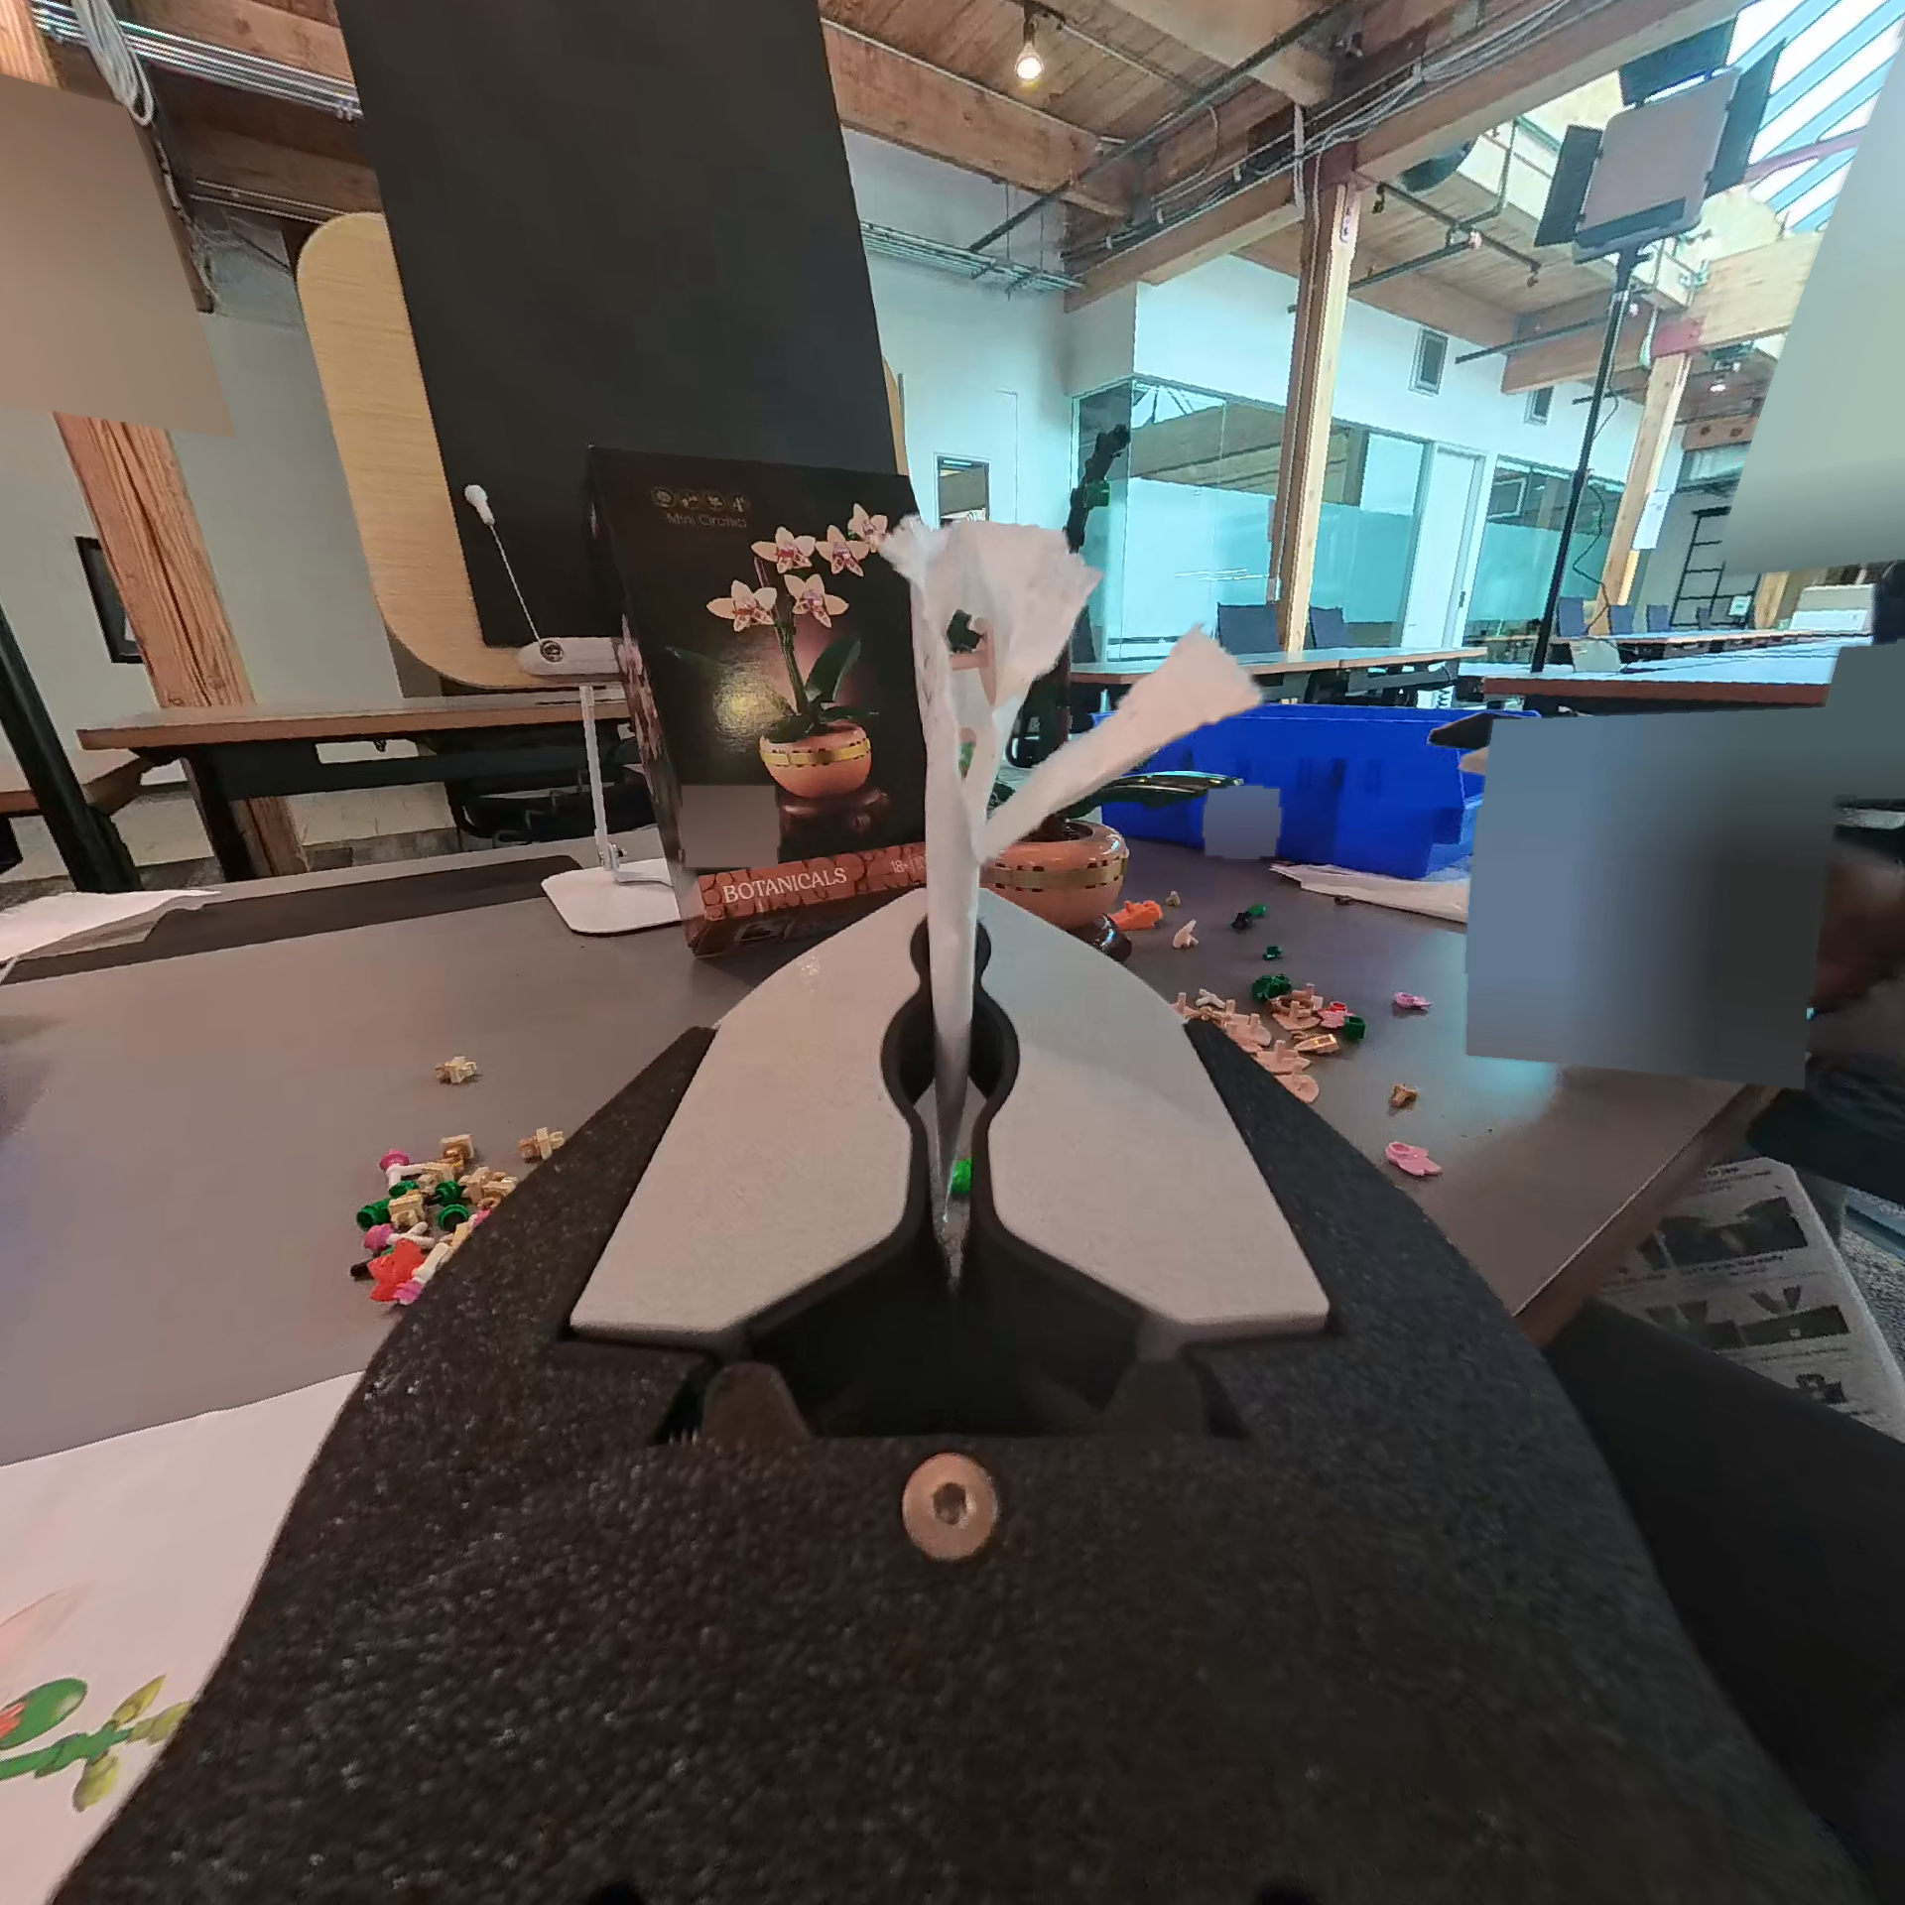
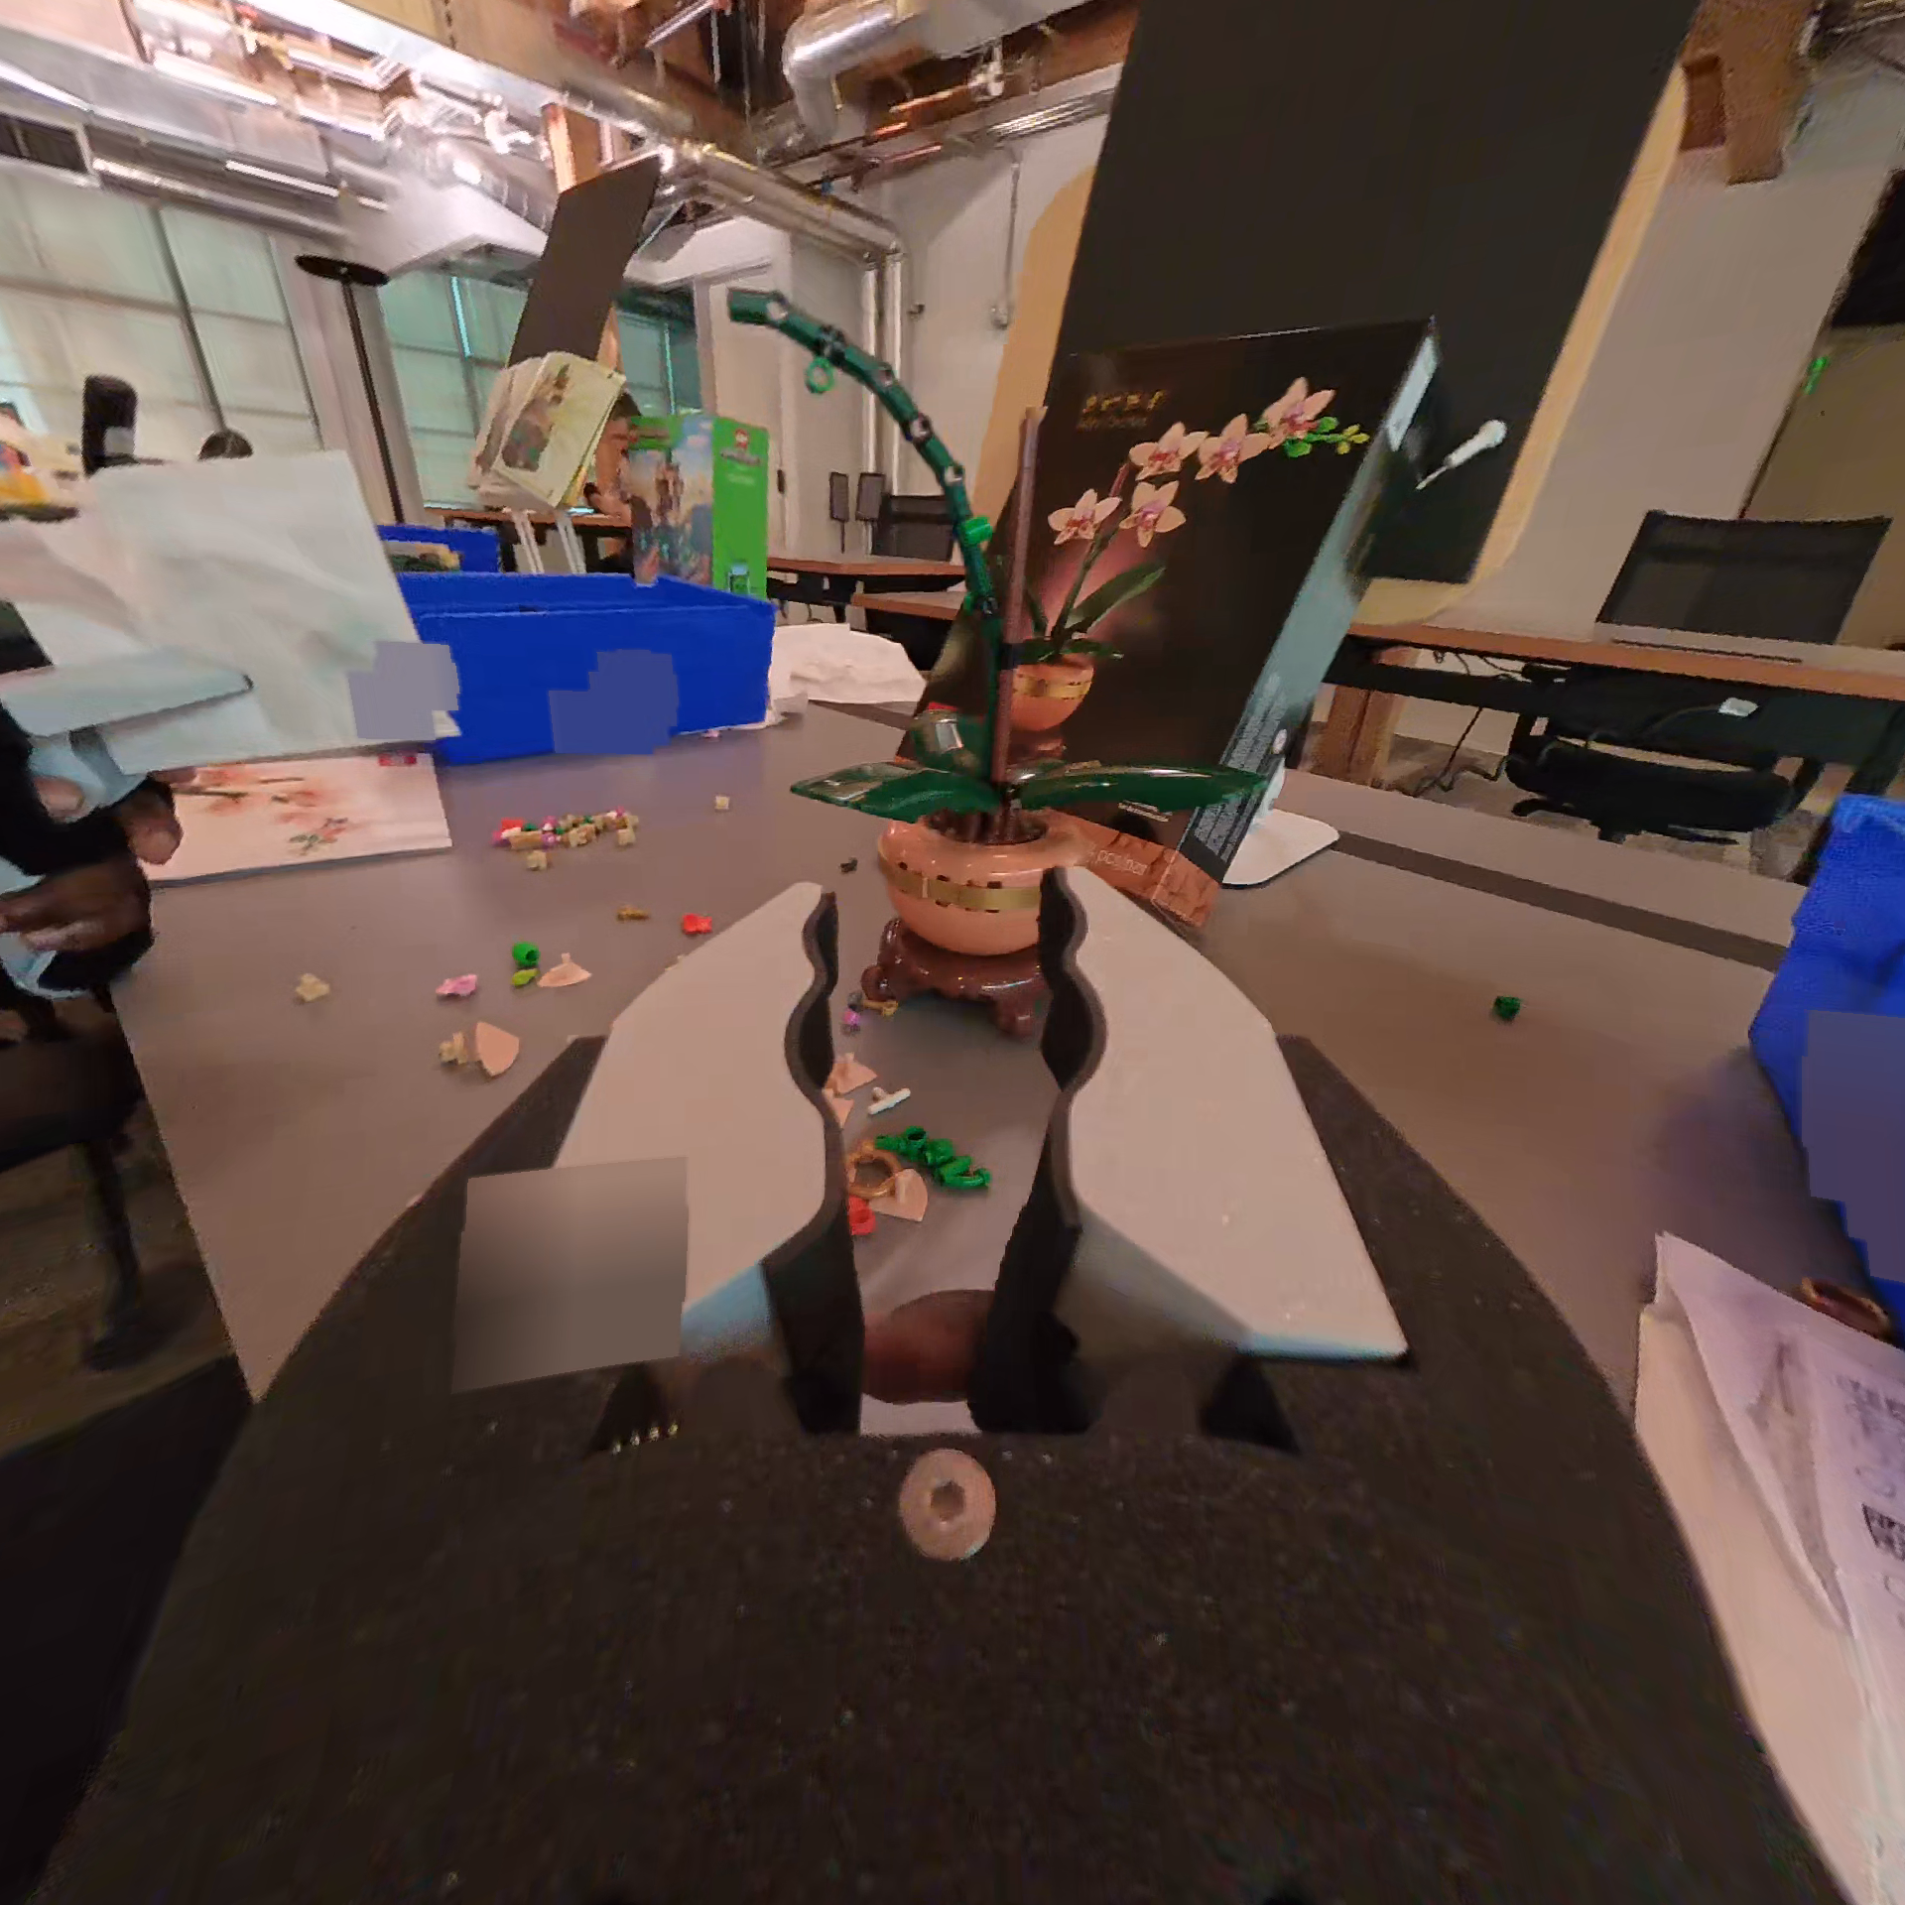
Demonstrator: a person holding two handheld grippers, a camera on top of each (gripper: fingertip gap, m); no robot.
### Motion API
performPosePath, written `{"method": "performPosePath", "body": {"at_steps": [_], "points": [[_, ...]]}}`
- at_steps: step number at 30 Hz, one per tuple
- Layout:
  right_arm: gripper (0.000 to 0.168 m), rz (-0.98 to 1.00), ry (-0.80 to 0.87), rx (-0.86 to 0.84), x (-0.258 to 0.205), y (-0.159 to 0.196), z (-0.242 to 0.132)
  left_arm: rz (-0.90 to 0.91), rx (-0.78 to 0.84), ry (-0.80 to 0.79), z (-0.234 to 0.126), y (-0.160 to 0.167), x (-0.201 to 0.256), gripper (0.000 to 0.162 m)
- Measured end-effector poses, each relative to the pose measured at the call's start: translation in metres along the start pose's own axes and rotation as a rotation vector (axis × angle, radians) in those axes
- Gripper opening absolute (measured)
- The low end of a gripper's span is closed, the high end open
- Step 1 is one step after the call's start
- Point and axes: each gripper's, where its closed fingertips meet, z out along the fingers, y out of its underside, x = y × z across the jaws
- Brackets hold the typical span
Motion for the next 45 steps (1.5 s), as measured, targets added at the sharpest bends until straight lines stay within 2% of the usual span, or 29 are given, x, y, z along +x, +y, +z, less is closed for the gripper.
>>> {"method": "performPosePath", "body": {"at_steps": [4,12,14,17,19,23,25,27,28,31,33,34,36,37,40,45], "points": [[0.042,0.047,0.089,-0.007,0.016,0.004,-0.001,0.006,-0.003,0.002,0.0,0.0,0.001,0.0],[0.043,0.013,0.089,-0.047,0.012,0.011,0.003,0.016,-0.012,0.002,0.001,0.001,0.002,0.0],[0.046,-0.031,0.153,0.001,0.022,-0.001,-0.005,0.021,-0.014,0.001,0.001,0.002,0.002,0.0],[0.042,-0.098,0.337,0.027,0.06,-0.025,-0.031,0.02,-0.014,0.001,0.001,0.002,0.002,0.0],[0.036,-0.082,0.41,-0.051,0.085,-0.022,-0.048,0.016,-0.018,0.001,0.001,0.002,0.002,0.0],[0.054,-0.07,0.384,-0.359,0.114,0.008,-0.071,0.02,-0.022,0.003,0.001,0.003,0.002,0.0],[0.052,-0.136,0.388,-0.37,0.126,0.0,-0.083,0.02,-0.027,0.003,0.002,0.003,0.002,0.0],[0.049,-0.204,0.372,-0.451,0.144,-0.002,-0.098,0.018,-0.033,0.005,0.002,0.004,0.003,0.0],[0.049,-0.242,0.38,-0.516,0.162,-0.003,-0.11,0.016,-0.037,0.007,0.003,0.004,0.003,0.0],[0.038,-0.334,0.623,-0.601,0.251,-0.02,-0.154,0.019,-0.038,0.01,0.003,0.005,0.003,0.0],[0.041,-0.251,0.762,-0.621,0.314,-0.024,-0.184,0.023,-0.039,0.012,0.003,0.004,0.004,0.0],[0.053,-0.179,0.787,-0.674,0.341,-0.015,-0.197,0.024,-0.043,0.013,0.003,0.005,0.004,0.0],[0.095,0.039,0.761,-0.832,0.377,0.016,-0.215,0.029,-0.05,0.014,0.004,0.006,0.004,0.0],[0.106,0.141,0.72,-0.876,0.386,0.029,-0.217,0.032,-0.053,0.014,0.004,0.006,0.004,0.0],[0.102,0.284,0.621,-0.847,0.402,0.045,-0.208,0.037,-0.062,0.017,0.004,0.007,0.006,0.0],[0.092,0.333,0.511,-0.923,0.404,0.077,-0.199,0.029,-0.087,0.022,0.007,0.01,0.005,0.0]]}}
